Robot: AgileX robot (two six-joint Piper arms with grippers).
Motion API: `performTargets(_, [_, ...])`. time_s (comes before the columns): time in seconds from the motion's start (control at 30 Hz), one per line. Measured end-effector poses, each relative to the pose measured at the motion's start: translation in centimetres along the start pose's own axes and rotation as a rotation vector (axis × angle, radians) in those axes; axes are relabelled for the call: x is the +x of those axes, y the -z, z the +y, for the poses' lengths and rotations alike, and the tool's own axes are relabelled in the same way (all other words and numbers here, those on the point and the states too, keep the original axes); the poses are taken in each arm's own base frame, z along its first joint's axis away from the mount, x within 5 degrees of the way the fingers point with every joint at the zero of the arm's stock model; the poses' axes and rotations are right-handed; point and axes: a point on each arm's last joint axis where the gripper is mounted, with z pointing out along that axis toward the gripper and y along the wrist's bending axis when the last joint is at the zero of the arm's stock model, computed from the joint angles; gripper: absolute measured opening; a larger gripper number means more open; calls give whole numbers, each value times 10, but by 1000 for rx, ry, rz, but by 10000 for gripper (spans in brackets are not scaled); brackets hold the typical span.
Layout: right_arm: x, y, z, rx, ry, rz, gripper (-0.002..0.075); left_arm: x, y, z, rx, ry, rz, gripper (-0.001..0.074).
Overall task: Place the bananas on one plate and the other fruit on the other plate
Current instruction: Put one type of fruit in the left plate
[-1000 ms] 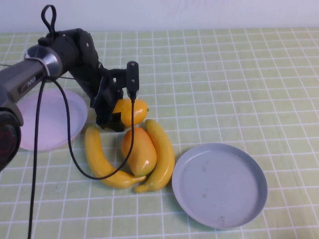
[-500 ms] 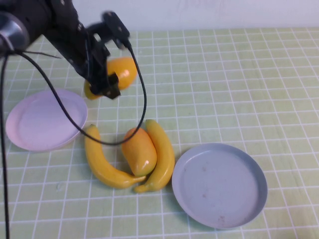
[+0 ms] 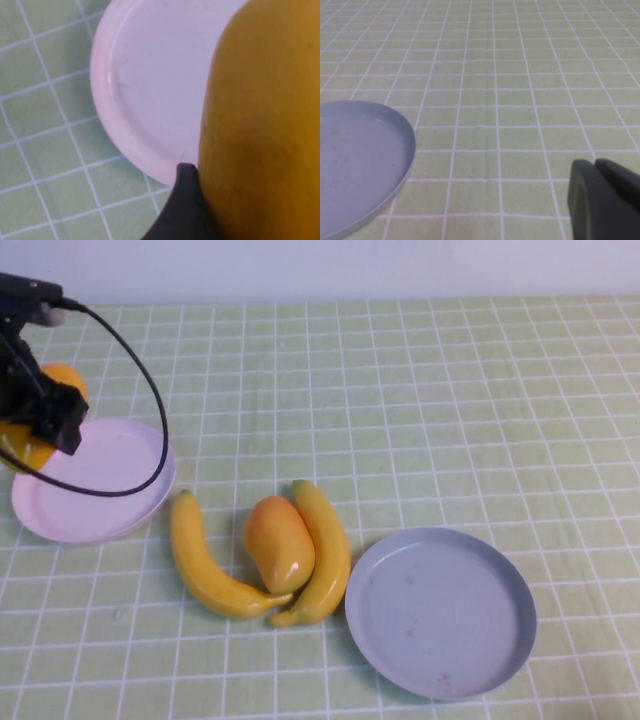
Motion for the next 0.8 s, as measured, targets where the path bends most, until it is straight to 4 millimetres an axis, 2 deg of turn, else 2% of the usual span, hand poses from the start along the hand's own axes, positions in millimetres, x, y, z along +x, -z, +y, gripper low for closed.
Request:
performTargets(0.13, [0,0,0,-1,-2,0,-17,14,-27,7,-8,31,0,509])
performTargets(0.47, [0,0,0,-1,-4,0,-17,16,-89,10,-11,13,80,509])
performTargets(0.6, [0,0,0,-1,-4,0,-17,16,-100,10,-15,7,100,509])
performTargets(0.8, [0,0,0,-1,-4,0,-17,16,-106,12,-33,-7,95,509])
